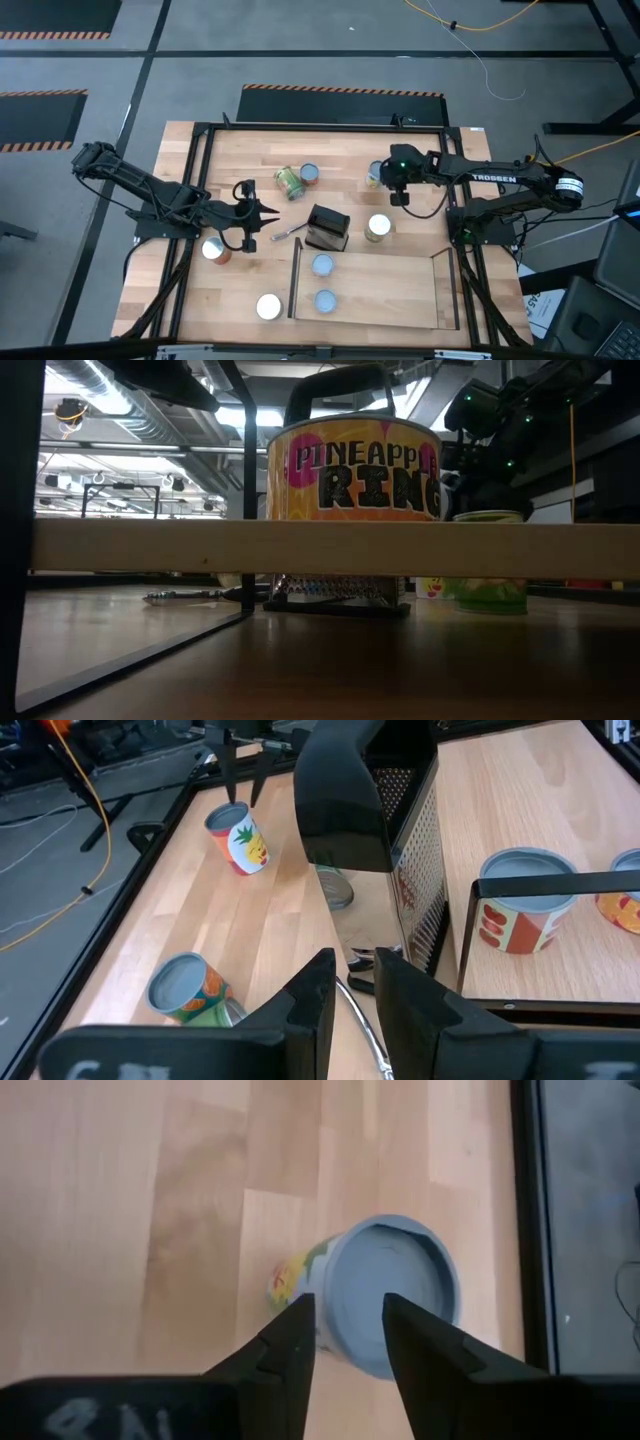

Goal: Pick and place cans onto a shelf
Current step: Put the canned mixed fruits on the shelf

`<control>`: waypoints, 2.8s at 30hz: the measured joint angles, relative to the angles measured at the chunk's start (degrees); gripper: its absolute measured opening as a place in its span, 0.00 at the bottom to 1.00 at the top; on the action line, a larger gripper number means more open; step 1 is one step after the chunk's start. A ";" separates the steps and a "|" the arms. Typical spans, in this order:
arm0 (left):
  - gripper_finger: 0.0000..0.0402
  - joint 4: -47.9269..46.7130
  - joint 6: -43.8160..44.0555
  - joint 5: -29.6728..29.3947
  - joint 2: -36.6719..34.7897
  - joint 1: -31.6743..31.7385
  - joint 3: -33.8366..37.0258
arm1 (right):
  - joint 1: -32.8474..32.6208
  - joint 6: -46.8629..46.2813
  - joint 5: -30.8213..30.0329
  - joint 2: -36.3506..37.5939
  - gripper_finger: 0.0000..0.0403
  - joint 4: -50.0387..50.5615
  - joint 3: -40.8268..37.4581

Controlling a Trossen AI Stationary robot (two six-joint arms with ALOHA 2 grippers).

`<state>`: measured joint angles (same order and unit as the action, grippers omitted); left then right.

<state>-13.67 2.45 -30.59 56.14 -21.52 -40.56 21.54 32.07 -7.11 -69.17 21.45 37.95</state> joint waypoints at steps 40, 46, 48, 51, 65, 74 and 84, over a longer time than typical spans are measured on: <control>0.17 0.72 0.16 0.00 0.00 0.00 0.00 | -1.56 -12.40 2.69 -5.79 0.02 15.96 16.30; 0.17 0.72 0.14 0.00 0.00 0.00 0.00 | -6.21 -21.65 2.65 -5.74 0.02 28.27 29.43; 0.17 0.72 0.16 0.00 0.00 0.00 0.00 | -8.36 -25.04 2.64 -5.70 0.02 30.18 32.85; 0.17 0.72 0.14 0.00 0.00 0.00 0.00 | -12.26 -29.42 2.68 -5.70 0.02 30.32 36.24; 0.17 0.76 0.22 0.00 0.00 0.00 0.00 | -33.58 -49.55 -2.33 -9.58 0.03 25.58 35.87; 0.17 0.79 0.29 0.00 0.00 0.02 0.00 | -43.53 -58.89 -3.80 -18.66 0.03 22.95 35.82; 0.17 0.79 0.29 0.02 0.00 0.00 0.00 | -47.98 -61.85 -4.50 -26.54 0.03 20.48 35.87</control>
<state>-12.88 2.74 -30.57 56.14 -21.52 -40.56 -26.44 -29.78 -11.61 -95.71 41.94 73.82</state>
